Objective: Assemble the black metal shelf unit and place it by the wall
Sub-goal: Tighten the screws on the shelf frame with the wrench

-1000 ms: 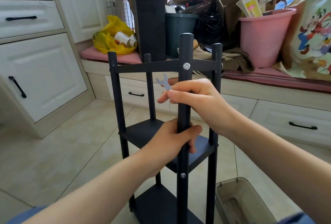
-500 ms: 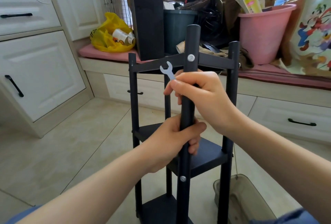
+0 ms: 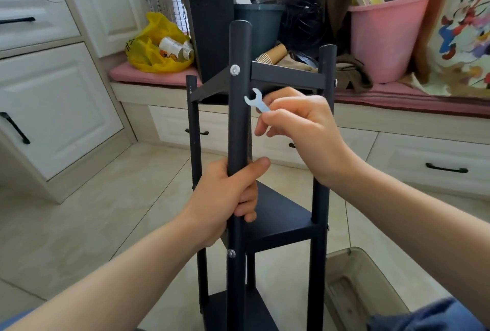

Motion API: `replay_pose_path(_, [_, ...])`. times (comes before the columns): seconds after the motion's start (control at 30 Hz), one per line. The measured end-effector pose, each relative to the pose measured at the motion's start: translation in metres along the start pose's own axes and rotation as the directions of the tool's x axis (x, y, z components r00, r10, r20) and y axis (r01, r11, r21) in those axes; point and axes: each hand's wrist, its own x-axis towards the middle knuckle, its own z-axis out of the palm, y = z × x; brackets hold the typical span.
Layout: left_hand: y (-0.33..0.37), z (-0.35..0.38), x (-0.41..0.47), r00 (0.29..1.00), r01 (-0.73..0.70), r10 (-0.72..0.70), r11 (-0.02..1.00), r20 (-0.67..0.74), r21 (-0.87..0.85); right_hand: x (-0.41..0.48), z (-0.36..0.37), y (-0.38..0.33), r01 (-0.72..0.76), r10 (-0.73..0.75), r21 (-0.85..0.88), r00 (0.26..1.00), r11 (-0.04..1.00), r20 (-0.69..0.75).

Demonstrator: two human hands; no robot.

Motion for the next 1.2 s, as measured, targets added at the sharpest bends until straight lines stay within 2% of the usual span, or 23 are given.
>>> replay_pose_path(0.13, [0.003,-0.002,0.0,1.0,0.005,-0.004,1.0,0.015,-0.009,0.002,0.0,0.008,0.008,-0.009,-0.009,0.997,1.0,-0.074])
replay_pose_path(0.3, [0.003,0.002,-0.001,0.999,0.034,-0.034,0.999,0.021,-0.023,0.004,0.007,0.01,-0.21,0.212,-0.156,0.977,0.965,-0.004])
replay_pose_path(0.5, [0.002,0.006,-0.002,0.998,0.054,-0.054,0.998,0.016,-0.015,0.01,0.005,0.006,-0.324,0.323,-0.01,0.944,0.946,-0.068])
replay_pose_path(1.2, [0.001,0.007,-0.004,1.0,0.013,-0.013,1.0,-0.017,-0.001,0.017,0.007,0.011,-0.21,0.201,-0.065,0.972,0.975,-0.123])
